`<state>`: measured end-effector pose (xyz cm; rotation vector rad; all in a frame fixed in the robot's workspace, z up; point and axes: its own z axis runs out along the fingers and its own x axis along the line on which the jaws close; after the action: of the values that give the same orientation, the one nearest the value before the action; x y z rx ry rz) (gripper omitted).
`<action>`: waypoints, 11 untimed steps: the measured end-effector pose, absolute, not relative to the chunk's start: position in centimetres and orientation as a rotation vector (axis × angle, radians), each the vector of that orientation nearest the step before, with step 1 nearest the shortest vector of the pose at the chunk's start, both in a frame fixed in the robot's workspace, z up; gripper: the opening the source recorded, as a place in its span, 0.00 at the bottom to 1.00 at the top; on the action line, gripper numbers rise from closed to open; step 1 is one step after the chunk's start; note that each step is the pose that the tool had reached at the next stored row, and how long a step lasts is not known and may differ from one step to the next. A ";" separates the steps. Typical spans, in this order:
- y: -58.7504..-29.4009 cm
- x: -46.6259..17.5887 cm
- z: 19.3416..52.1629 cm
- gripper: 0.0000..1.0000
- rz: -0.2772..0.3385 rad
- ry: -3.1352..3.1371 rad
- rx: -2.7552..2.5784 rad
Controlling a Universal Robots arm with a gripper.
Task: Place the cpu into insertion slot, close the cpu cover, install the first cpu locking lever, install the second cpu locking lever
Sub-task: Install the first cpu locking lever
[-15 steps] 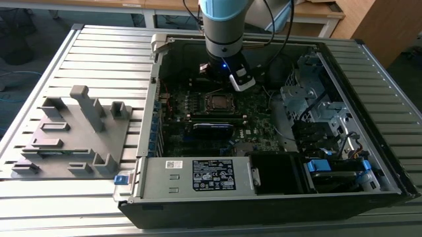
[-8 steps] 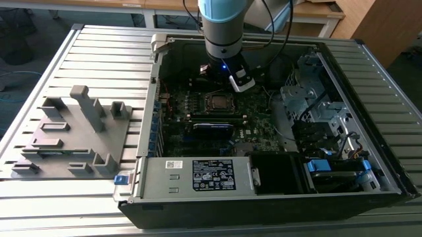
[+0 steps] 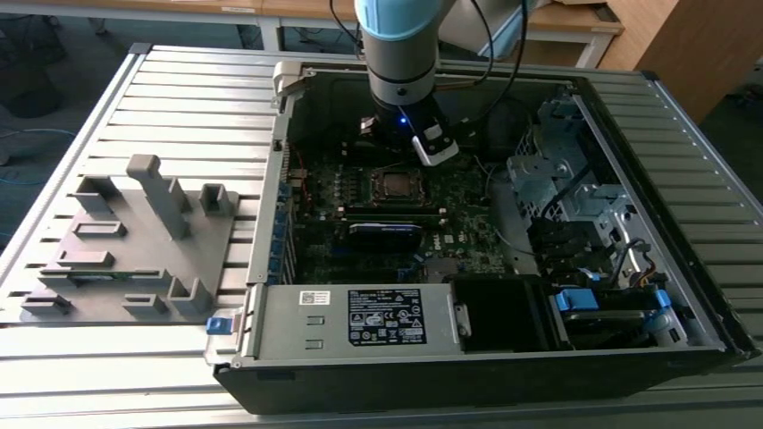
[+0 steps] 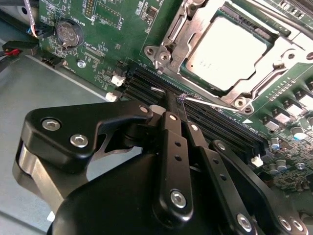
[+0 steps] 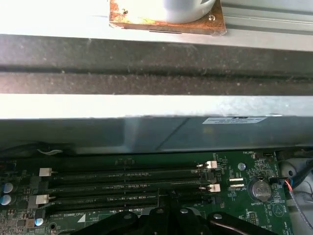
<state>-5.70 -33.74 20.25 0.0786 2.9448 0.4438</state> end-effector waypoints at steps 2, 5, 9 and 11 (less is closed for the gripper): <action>-33.7 -5.8 20.2 0.10 0.442 2.942 0.080; -33.7 -5.9 20.1 0.10 0.436 2.939 0.080; -33.6 -5.9 20.1 0.10 0.429 2.936 0.079; -33.6 -5.9 20.1 0.10 0.429 2.936 0.079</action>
<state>-5.88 -33.56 20.10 0.0789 2.9361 0.4286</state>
